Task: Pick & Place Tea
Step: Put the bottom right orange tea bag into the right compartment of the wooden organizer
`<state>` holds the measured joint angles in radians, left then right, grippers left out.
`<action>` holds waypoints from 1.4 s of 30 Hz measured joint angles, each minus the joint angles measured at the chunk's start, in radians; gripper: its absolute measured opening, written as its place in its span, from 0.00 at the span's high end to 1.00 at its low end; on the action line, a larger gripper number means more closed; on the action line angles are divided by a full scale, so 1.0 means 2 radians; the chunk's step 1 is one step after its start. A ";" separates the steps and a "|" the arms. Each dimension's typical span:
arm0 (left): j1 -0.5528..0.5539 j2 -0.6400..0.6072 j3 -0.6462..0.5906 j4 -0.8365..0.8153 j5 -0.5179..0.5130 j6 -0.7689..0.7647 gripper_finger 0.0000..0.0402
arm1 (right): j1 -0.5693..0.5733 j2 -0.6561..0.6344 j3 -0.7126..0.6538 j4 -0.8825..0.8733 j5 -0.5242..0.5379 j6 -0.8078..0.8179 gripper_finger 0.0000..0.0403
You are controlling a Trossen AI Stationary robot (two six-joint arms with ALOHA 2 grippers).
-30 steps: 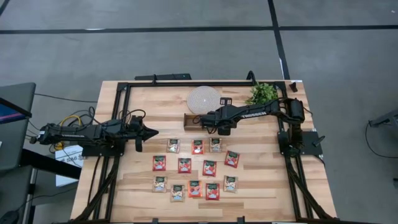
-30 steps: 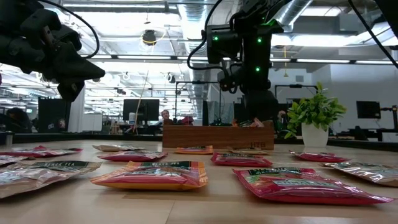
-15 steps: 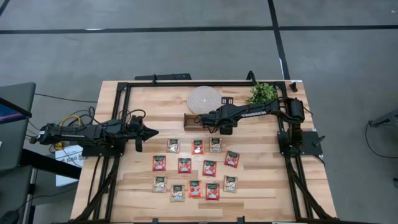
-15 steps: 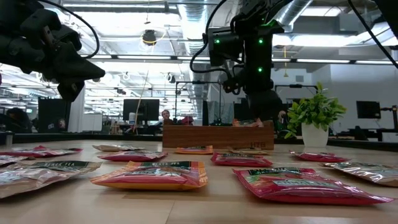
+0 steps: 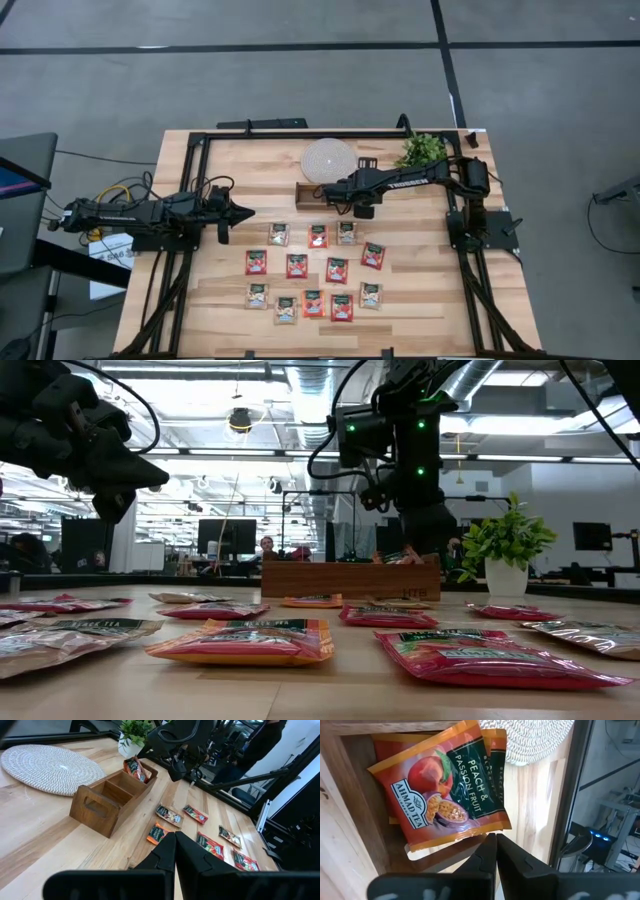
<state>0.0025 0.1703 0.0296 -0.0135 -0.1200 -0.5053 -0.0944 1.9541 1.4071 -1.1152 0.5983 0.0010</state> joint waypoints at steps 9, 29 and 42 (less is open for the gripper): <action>0.000 0.000 0.000 0.000 0.000 0.001 1.00 | 0.000 0.000 0.000 0.004 0.003 0.000 1.00; 0.000 0.000 0.000 0.000 0.000 0.001 1.00 | 0.000 0.000 0.000 0.010 0.029 -0.008 0.93; 0.000 0.000 0.000 0.000 0.000 0.001 1.00 | -0.001 0.000 0.000 0.014 0.027 -0.032 0.87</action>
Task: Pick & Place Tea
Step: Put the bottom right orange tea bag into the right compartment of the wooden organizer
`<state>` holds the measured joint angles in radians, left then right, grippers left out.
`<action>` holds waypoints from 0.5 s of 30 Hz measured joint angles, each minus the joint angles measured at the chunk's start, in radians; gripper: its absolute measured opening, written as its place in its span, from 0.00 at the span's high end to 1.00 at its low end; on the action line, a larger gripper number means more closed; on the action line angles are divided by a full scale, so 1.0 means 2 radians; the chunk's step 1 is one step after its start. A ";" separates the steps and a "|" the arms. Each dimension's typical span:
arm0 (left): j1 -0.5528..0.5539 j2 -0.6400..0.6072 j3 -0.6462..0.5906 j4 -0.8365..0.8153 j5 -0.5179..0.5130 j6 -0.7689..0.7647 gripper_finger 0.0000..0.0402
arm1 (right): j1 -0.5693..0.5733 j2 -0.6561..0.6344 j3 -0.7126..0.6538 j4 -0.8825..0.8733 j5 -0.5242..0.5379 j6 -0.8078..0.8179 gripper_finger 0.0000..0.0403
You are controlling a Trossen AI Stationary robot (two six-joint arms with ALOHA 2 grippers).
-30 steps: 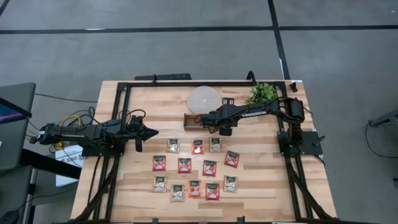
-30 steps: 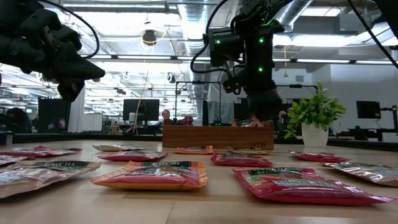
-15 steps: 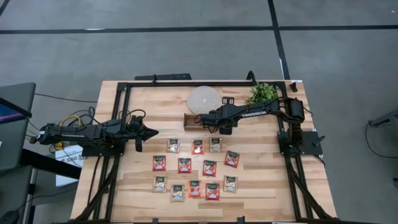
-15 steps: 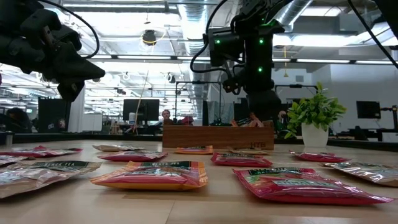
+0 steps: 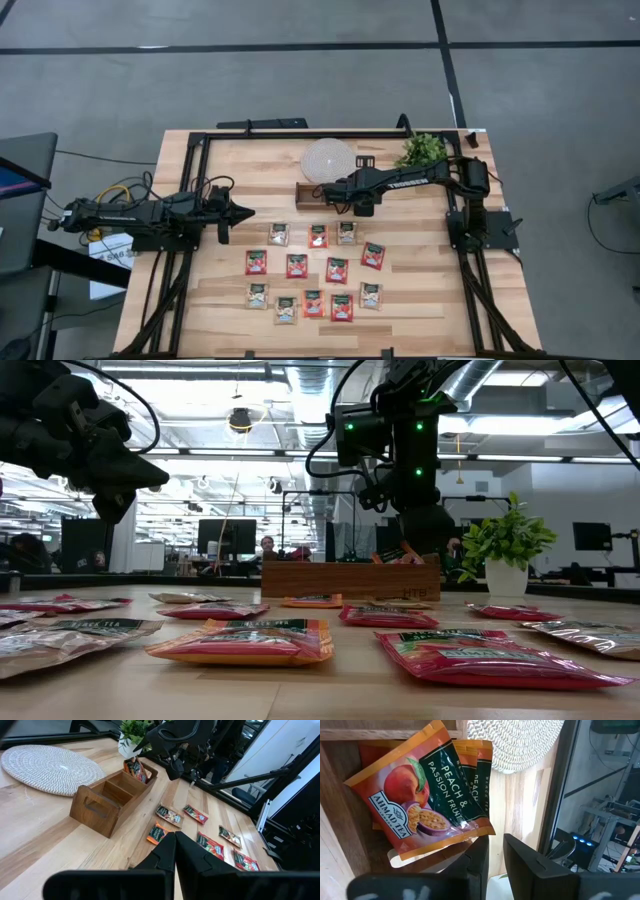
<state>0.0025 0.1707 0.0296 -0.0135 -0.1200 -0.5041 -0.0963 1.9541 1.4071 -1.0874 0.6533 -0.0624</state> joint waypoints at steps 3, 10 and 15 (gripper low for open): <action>0.000 0.000 0.000 0.000 0.000 0.000 1.00 | 0.000 0.000 0.000 0.000 0.000 -0.002 0.87; 0.000 0.000 0.000 0.000 0.000 0.000 1.00 | 0.002 -0.006 0.000 0.003 0.000 -0.028 0.87; 0.000 0.000 0.000 0.000 0.000 0.001 1.00 | 0.002 -0.031 0.000 0.028 -0.012 -0.047 0.87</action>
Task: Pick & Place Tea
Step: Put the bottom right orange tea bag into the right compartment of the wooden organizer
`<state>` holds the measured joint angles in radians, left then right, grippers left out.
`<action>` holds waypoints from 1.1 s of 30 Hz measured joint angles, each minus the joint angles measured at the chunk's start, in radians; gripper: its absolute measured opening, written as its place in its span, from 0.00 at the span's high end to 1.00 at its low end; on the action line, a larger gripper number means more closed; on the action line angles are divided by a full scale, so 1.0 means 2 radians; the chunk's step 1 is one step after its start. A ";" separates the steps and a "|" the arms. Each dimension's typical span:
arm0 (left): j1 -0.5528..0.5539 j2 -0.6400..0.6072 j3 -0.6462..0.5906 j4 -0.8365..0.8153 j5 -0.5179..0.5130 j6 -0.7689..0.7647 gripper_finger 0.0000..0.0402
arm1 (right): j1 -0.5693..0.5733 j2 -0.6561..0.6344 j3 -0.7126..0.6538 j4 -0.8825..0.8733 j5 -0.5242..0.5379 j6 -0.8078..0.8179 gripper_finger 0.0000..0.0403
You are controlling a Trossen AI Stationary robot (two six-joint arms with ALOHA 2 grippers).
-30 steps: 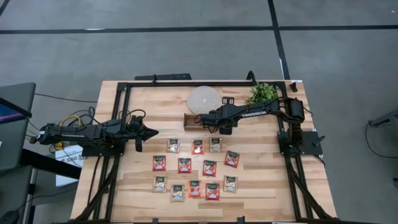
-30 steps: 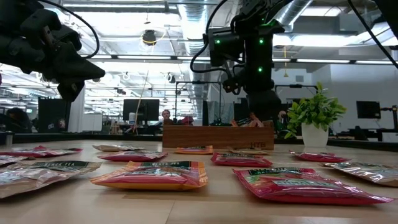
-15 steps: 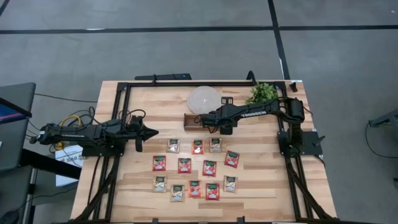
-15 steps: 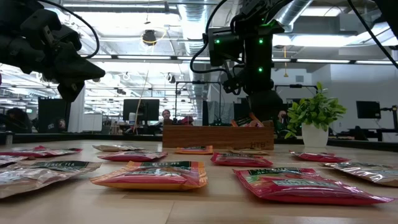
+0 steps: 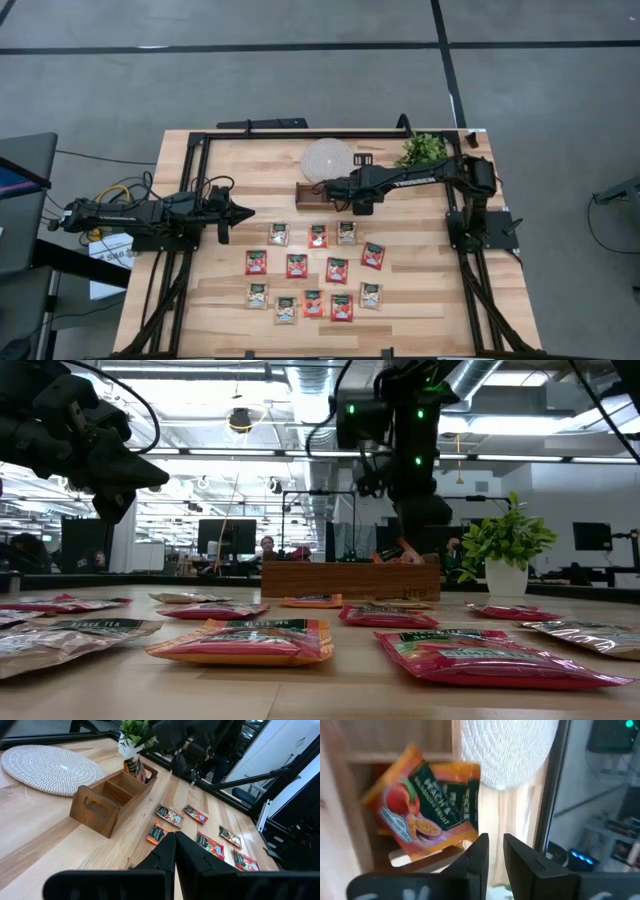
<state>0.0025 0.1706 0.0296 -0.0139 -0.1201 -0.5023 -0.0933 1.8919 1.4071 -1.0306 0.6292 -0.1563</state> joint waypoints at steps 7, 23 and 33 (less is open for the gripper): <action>0.000 0.000 0.000 0.000 0.000 0.002 1.00 | 0.000 -0.043 0.000 0.020 -0.069 -0.016 0.87; 0.000 0.000 0.000 0.000 0.000 0.010 1.00 | -0.001 -0.044 0.000 0.032 -0.101 -0.097 0.84; 0.000 0.000 0.000 0.000 0.000 0.010 1.00 | -0.011 -0.044 -0.021 0.036 -0.129 -0.123 0.70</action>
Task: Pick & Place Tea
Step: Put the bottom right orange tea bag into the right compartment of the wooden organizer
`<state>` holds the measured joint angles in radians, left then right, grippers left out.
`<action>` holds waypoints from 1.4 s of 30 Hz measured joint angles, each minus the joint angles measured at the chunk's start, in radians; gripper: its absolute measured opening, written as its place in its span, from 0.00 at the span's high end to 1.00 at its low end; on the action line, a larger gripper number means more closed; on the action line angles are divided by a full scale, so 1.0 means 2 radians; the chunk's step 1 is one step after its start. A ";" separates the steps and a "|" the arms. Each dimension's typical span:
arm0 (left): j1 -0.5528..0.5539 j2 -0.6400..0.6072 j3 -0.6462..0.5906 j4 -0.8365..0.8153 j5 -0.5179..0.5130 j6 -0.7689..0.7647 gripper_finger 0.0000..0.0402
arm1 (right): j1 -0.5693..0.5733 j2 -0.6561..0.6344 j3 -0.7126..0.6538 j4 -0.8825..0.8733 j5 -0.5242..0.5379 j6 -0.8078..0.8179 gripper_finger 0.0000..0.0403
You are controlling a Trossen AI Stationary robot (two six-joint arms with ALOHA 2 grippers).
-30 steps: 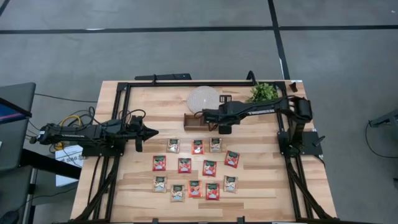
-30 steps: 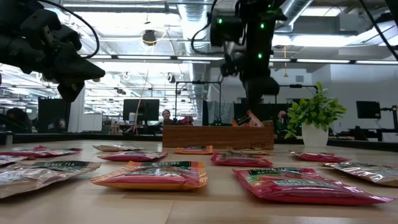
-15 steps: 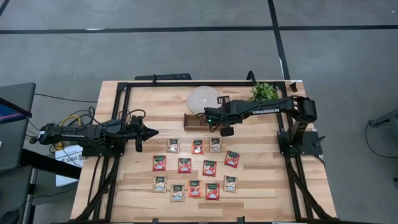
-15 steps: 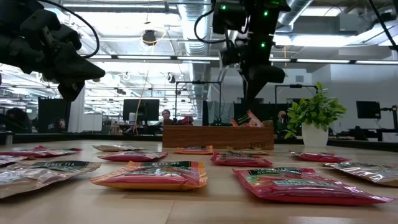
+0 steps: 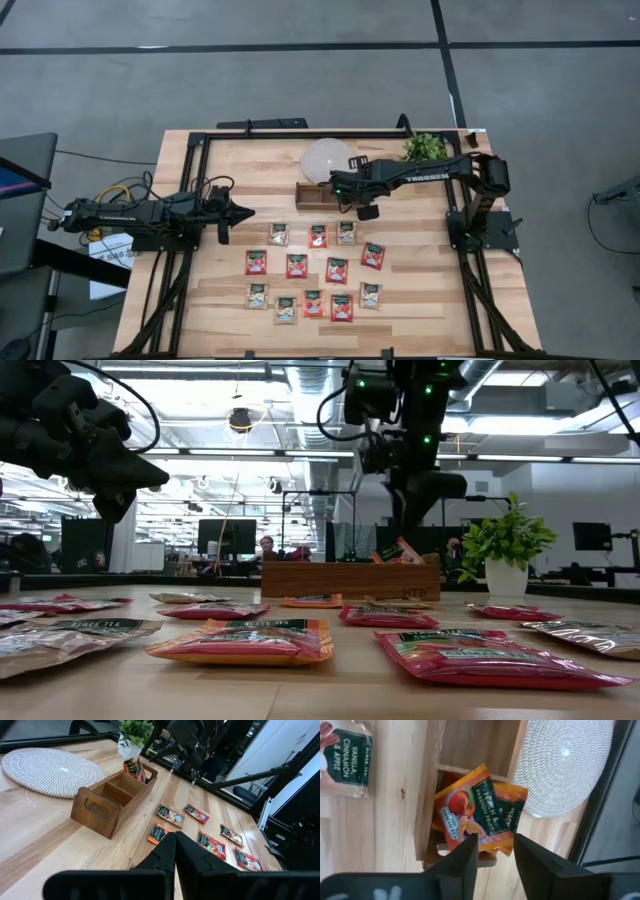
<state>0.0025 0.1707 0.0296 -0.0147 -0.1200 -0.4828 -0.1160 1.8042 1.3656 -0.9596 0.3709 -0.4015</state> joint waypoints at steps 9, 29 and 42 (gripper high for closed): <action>0.000 0.000 0.000 0.000 0.000 0.000 1.00 | -0.022 0.000 -0.005 0.019 -0.017 -0.001 0.65; 0.000 0.000 0.000 0.000 0.000 -0.001 1.00 | -0.056 0.001 -0.005 0.025 -0.063 -0.027 0.68; 0.000 0.000 0.000 0.000 0.000 -0.004 1.00 | -0.061 0.010 -0.008 0.023 -0.070 -0.035 0.69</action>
<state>0.0025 0.1703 0.0296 -0.0143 -0.1200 -0.4900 -0.2382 1.8247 1.3500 -0.9130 0.2307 -0.4718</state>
